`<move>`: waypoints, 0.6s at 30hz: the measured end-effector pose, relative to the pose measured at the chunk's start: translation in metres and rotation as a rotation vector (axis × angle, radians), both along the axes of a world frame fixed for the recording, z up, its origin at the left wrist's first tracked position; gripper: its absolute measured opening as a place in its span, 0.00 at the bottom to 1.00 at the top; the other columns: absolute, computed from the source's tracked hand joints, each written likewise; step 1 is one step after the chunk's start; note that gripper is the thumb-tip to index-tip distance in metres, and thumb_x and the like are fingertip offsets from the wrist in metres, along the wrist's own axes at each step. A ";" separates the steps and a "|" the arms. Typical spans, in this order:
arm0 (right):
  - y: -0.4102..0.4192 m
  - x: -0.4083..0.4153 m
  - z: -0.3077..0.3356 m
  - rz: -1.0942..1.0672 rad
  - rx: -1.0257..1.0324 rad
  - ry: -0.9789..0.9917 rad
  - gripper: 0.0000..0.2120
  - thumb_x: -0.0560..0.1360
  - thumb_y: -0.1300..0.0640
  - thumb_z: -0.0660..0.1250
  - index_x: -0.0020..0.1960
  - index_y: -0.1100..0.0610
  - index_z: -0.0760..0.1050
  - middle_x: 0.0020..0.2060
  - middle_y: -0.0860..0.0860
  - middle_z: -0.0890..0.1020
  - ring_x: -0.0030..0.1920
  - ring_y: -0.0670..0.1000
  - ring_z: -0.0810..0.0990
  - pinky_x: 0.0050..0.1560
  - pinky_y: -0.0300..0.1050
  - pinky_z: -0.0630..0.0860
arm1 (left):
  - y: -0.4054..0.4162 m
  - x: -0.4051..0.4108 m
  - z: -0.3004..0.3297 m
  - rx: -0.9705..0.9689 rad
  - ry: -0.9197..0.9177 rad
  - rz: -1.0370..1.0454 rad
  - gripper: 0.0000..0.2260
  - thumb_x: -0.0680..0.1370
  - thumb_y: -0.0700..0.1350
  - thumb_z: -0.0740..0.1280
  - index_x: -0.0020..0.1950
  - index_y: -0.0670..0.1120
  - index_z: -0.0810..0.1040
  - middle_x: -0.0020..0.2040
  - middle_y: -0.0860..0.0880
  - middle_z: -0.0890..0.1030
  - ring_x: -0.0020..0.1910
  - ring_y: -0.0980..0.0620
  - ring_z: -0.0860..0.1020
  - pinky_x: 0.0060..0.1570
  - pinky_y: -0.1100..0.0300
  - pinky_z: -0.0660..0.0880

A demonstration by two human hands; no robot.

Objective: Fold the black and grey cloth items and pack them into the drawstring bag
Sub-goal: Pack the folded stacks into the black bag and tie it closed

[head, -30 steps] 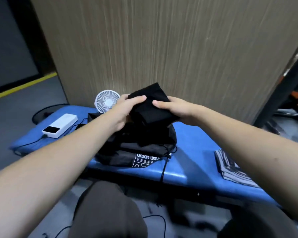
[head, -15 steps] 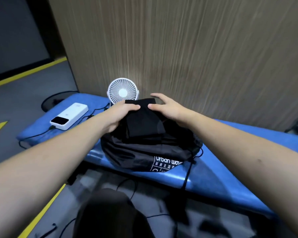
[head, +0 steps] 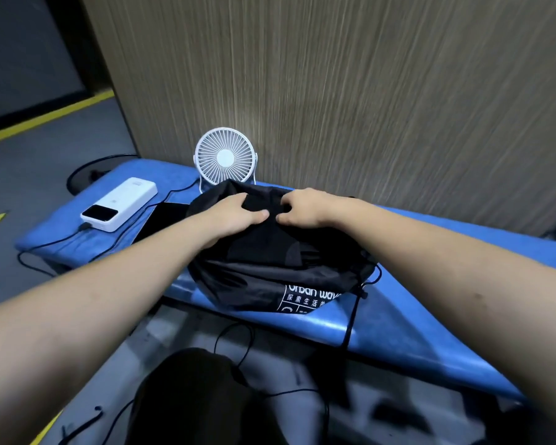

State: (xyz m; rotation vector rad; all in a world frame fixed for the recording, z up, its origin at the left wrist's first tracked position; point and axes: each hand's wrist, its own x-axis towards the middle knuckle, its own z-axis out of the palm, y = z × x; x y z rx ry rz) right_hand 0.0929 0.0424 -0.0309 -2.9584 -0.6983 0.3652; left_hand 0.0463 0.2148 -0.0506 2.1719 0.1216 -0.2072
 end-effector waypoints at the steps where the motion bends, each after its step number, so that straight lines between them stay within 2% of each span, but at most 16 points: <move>1: 0.000 -0.001 0.001 0.016 -0.049 -0.014 0.18 0.79 0.45 0.61 0.62 0.54 0.75 0.55 0.52 0.80 0.62 0.58 0.76 0.60 0.53 0.67 | -0.001 0.000 0.000 0.063 -0.036 -0.001 0.17 0.79 0.57 0.66 0.63 0.49 0.79 0.60 0.51 0.82 0.59 0.51 0.80 0.65 0.50 0.74; 2: 0.001 -0.003 0.004 0.038 -0.097 -0.039 0.18 0.78 0.45 0.61 0.62 0.54 0.75 0.56 0.52 0.79 0.63 0.58 0.76 0.62 0.55 0.65 | -0.002 0.000 0.001 0.112 -0.062 0.001 0.18 0.81 0.59 0.62 0.64 0.49 0.78 0.62 0.50 0.81 0.61 0.50 0.78 0.67 0.50 0.72; 4: 0.004 -0.006 0.007 0.101 -0.130 -0.123 0.21 0.78 0.46 0.62 0.67 0.54 0.73 0.63 0.54 0.77 0.66 0.58 0.74 0.66 0.58 0.62 | -0.003 0.000 0.004 0.167 -0.100 -0.008 0.19 0.83 0.57 0.57 0.66 0.49 0.77 0.65 0.49 0.79 0.66 0.49 0.75 0.68 0.53 0.68; 6: 0.008 -0.010 0.007 0.171 -0.038 -0.172 0.27 0.76 0.49 0.64 0.74 0.51 0.65 0.67 0.54 0.74 0.68 0.57 0.72 0.67 0.59 0.62 | -0.001 0.000 0.006 0.225 -0.142 -0.015 0.17 0.84 0.54 0.57 0.68 0.47 0.76 0.67 0.48 0.78 0.67 0.48 0.74 0.65 0.56 0.67; 8: 0.016 -0.014 0.006 0.218 0.098 -0.163 0.30 0.76 0.52 0.63 0.77 0.48 0.61 0.67 0.54 0.73 0.69 0.56 0.71 0.67 0.57 0.63 | 0.005 0.001 0.006 0.283 -0.210 -0.002 0.16 0.83 0.51 0.61 0.68 0.45 0.75 0.66 0.45 0.78 0.67 0.46 0.74 0.65 0.54 0.68; 11: 0.032 -0.020 0.001 0.281 0.168 -0.219 0.27 0.77 0.52 0.59 0.76 0.55 0.64 0.64 0.57 0.75 0.66 0.58 0.73 0.66 0.56 0.67 | 0.013 -0.001 0.007 0.411 -0.265 0.011 0.14 0.83 0.47 0.61 0.65 0.43 0.75 0.64 0.40 0.79 0.65 0.41 0.75 0.60 0.51 0.69; 14: 0.047 -0.022 -0.008 0.345 0.139 -0.321 0.26 0.73 0.55 0.61 0.69 0.63 0.69 0.59 0.61 0.77 0.60 0.63 0.76 0.62 0.56 0.70 | 0.021 -0.006 0.010 0.587 -0.287 0.019 0.09 0.83 0.43 0.58 0.60 0.42 0.72 0.59 0.36 0.79 0.59 0.36 0.76 0.50 0.50 0.68; 16: 0.053 -0.025 -0.010 0.344 0.152 -0.253 0.26 0.73 0.58 0.64 0.70 0.62 0.66 0.60 0.61 0.75 0.60 0.63 0.76 0.59 0.54 0.71 | 0.028 -0.009 0.012 0.705 -0.296 -0.003 0.11 0.80 0.39 0.56 0.61 0.42 0.71 0.58 0.36 0.79 0.57 0.35 0.76 0.49 0.48 0.70; 18: 0.058 -0.027 -0.009 0.353 0.099 -0.115 0.25 0.78 0.53 0.63 0.74 0.56 0.64 0.64 0.60 0.72 0.62 0.62 0.76 0.59 0.52 0.70 | 0.032 -0.011 0.015 0.810 -0.243 -0.056 0.14 0.79 0.39 0.57 0.65 0.44 0.71 0.59 0.38 0.79 0.58 0.37 0.76 0.51 0.47 0.72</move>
